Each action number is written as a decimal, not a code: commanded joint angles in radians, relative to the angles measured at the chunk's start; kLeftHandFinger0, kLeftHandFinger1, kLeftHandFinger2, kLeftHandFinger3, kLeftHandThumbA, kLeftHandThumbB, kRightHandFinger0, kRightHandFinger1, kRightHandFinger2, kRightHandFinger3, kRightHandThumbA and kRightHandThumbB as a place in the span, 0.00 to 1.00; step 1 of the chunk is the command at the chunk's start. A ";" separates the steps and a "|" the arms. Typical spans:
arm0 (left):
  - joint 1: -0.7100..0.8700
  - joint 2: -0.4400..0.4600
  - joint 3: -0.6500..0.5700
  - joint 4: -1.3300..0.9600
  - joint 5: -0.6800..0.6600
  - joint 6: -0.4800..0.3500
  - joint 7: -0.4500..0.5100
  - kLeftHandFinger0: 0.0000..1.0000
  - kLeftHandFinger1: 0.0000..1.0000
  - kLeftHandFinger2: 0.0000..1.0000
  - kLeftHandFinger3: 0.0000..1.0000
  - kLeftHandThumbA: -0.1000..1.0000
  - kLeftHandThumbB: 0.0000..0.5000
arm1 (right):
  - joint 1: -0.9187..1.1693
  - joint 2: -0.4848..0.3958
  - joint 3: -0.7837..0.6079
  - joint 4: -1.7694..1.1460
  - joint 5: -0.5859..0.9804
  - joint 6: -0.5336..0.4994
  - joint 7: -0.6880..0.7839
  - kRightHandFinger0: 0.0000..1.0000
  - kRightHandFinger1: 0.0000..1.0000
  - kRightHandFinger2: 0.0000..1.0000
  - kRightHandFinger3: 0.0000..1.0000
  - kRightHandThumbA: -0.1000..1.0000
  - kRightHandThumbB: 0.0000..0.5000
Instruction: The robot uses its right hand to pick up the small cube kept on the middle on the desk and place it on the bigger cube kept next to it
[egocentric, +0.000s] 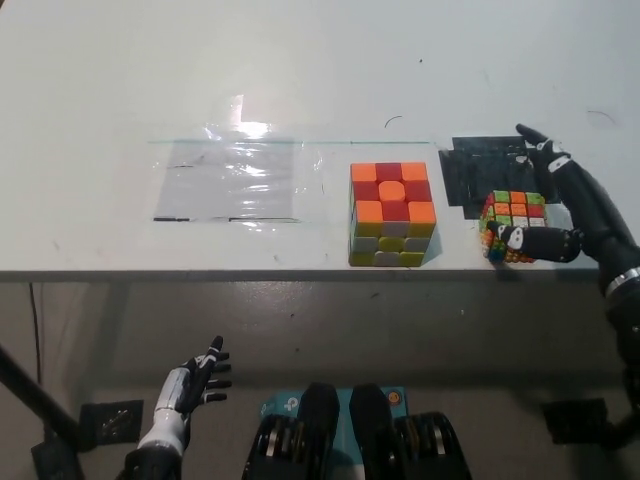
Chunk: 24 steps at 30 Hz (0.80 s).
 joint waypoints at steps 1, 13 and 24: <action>-0.039 0.014 -0.004 -0.004 0.002 -0.028 0.001 0.71 0.66 0.71 0.68 0.83 0.18 | -0.054 0.009 0.009 0.031 -0.033 -0.084 -0.038 1.00 1.00 1.00 1.00 0.78 1.00; -0.051 0.026 -0.015 -0.008 0.010 -0.030 -0.013 0.68 0.64 0.70 0.69 0.85 0.14 | -0.068 0.012 0.024 0.201 -0.032 -0.181 -0.050 1.00 1.00 1.00 1.00 0.73 0.96; -0.060 0.025 -0.014 -0.009 0.006 -0.022 -0.005 0.65 0.61 0.67 0.67 0.83 0.15 | -0.085 0.001 0.075 0.321 -0.081 -0.263 -0.060 1.00 1.00 1.00 1.00 0.62 0.89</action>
